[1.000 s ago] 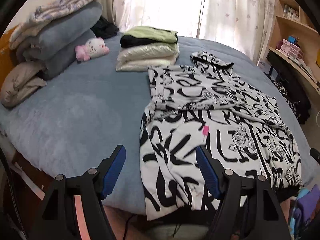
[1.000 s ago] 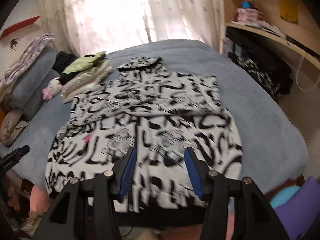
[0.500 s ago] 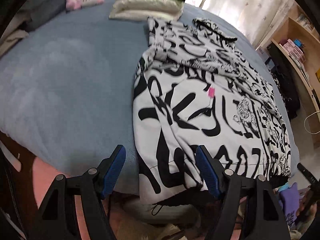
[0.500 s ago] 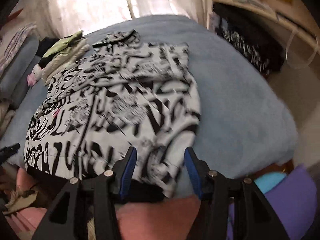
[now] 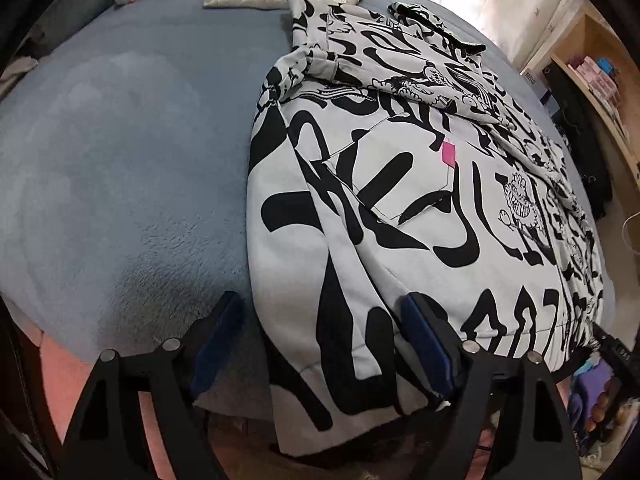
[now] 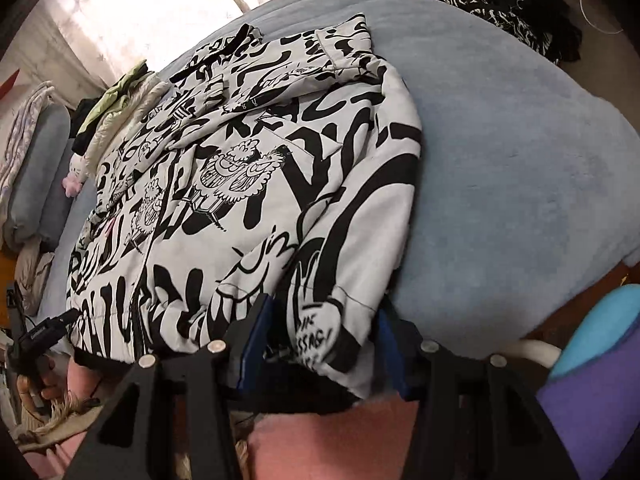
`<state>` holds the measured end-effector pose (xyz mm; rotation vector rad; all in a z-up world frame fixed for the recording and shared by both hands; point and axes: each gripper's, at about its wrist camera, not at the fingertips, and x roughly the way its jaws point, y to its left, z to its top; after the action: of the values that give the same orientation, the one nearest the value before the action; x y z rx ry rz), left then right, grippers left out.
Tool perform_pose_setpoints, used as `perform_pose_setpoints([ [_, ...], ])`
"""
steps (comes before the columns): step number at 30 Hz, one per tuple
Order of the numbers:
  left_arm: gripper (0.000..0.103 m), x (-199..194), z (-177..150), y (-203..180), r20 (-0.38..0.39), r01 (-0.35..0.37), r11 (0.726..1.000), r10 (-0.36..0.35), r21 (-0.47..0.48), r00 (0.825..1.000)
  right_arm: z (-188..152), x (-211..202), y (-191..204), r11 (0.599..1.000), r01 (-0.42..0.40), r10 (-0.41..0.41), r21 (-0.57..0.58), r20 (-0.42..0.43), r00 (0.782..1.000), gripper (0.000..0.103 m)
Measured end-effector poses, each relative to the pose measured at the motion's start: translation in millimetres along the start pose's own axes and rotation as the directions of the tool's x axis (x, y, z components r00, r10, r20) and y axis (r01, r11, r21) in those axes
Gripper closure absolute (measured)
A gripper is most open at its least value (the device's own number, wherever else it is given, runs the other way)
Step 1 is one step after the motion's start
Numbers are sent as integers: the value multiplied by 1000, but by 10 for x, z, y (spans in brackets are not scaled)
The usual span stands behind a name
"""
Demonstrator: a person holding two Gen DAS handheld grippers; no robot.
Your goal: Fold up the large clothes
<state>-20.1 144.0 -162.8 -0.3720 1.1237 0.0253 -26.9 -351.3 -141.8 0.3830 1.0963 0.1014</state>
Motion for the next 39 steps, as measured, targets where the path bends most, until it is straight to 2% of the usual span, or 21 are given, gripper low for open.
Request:
perform_pose_setpoints([
  [7,20,-10,-5,68,-4,48,999,-48,-4,999,3,-8,-238,993,-100,102,68,-26,994,48],
  [10,19,8,-9,79,-2,61,998,-61,-5,998,-12,21,-244,990,-111,113,82,-27,993,48],
  [12,15,29,-10,79,-3,67,998,-67,-8,998,-13,53,-198,992,-96,98,77,-25,995,46],
  [14,4,71,-7,40,-6,80,997,-80,7,997,-10,85,-154,995,-81,82,65,-22,996,42],
  [19,2,164,-68,-221,30,-49,993,46,107,999,-13,134,-83,999,-45,45,19,-8,999,41],
  [21,13,146,-61,-301,45,-72,989,67,127,997,-8,127,-64,999,-41,41,9,-1,999,44],
  [23,56,78,-39,-379,67,-81,986,71,148,995,0,96,-21,999,-54,54,-2,10,999,64],
  [24,63,60,-24,-409,62,-70,986,61,154,996,10,81,-6,998,-59,59,-6,14,998,69],
  [26,83,33,21,-467,68,-97,984,88,149,994,44,32,37,997,-72,72,-8,28,997,83],
  [28,92,-21,59,-461,74,-85,990,77,114,994,94,-38,66,995,-97,96,3,48,994,86],
  [32,96,-283,130,-385,110,2,1000,-5,24,994,225,-360,149,982,-190,187,13,137,973,89],
  [35,97,-509,162,-338,139,62,998,-59,-18,989,316,-674,249,968,-249,246,-11,214,945,90],
  [39,97,-784,155,-423,173,99,995,-98,2,980,361,-1068,412,952,-299,305,-65,292,907,90],
])
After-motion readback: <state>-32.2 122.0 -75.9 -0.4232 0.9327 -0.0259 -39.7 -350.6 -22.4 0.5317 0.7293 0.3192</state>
